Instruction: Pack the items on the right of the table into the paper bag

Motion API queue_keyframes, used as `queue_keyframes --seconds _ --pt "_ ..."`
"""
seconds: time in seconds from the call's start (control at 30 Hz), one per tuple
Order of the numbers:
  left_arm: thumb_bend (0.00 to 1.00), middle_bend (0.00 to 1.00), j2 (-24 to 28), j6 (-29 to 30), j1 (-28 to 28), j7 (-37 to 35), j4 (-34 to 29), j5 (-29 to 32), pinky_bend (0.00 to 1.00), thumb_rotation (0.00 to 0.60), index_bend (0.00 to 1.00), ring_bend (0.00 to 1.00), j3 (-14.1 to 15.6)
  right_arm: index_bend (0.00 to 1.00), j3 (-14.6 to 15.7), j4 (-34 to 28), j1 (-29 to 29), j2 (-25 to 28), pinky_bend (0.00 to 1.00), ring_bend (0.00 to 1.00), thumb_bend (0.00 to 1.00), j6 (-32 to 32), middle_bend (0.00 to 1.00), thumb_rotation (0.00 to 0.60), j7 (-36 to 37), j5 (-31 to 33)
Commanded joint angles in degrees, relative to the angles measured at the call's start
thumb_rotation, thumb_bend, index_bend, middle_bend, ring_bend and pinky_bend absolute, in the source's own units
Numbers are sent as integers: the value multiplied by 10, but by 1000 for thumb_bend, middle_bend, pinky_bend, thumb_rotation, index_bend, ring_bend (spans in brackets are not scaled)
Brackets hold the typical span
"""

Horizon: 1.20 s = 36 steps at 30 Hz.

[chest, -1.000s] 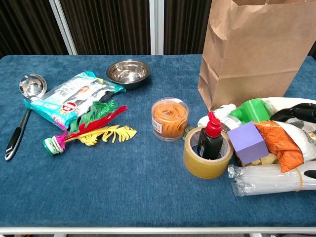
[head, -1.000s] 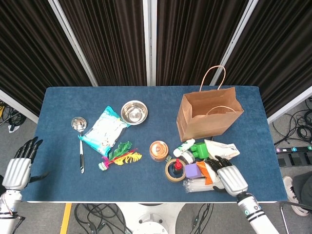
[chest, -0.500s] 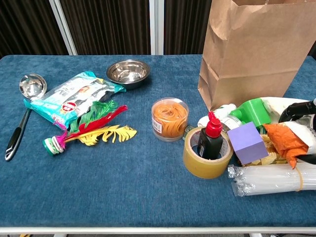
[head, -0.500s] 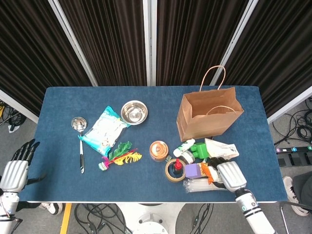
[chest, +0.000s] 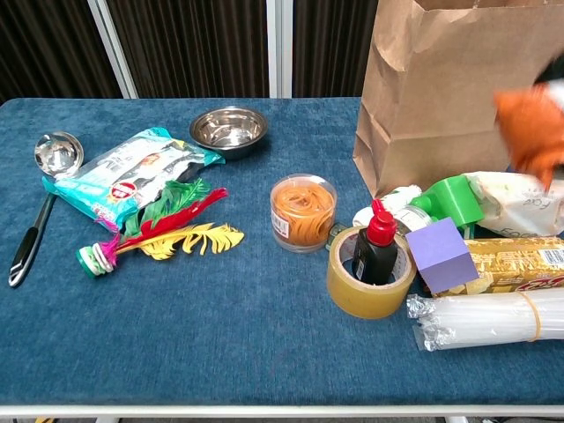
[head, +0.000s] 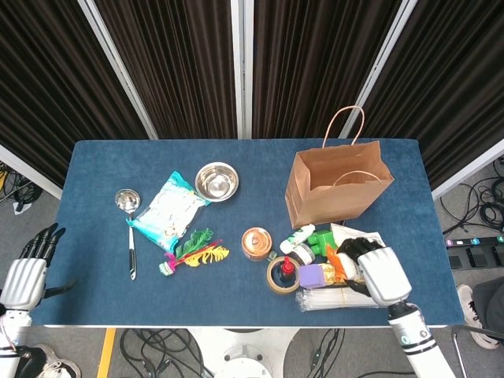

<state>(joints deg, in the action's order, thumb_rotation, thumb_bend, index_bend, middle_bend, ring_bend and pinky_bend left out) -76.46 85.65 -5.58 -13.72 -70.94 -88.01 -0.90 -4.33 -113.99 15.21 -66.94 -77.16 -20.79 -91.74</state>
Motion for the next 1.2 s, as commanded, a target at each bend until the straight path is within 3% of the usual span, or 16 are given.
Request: queue_keyframes --seconds 0.03,0.23,0.33,0.43,0.57,0.83,0.97,1.2 --pt "163 122 1 0 0 2 -2 -1 160 600 74 24 0 530 -71 -90 18 65 537 340 221 -34 367 600 -50 -2" --pt "163 122 4 0 1 3 -5 2 160 600 74 24 -1 530 -188 -116 88 89 537 339 221 -25 366 600 -94 88" --pt "163 122 2 -5 -2 1 -2 5 160 600 73 23 -3 530 -239 -72 136 73 537 340 221 -20 369 600 -113 137" --pt "163 122 -1 -6 -3 -3 3 5 160 600 74 23 -4 530 -264 -11 177 48 537 341 221 -8 372 600 -136 188" --pt "164 122 -4 -11 -5 -8 11 6 160 600 74 23 -4 530 -268 69 218 10 537 340 220 16 370 600 -148 247" --pt "163 122 -9 -26 -11 -18 27 13 160 600 74 24 -6 531 -250 230 277 -70 537 339 219 57 371 600 -129 308" --pt "165 122 -13 -33 -12 -24 36 17 160 600 74 23 -6 507 -240 261 289 -84 524 326 178 85 368 600 -112 328" --pt "165 122 -18 -37 -14 -33 46 17 160 600 74 24 -5 423 -228 260 294 -74 445 244 37 117 348 600 -89 356"
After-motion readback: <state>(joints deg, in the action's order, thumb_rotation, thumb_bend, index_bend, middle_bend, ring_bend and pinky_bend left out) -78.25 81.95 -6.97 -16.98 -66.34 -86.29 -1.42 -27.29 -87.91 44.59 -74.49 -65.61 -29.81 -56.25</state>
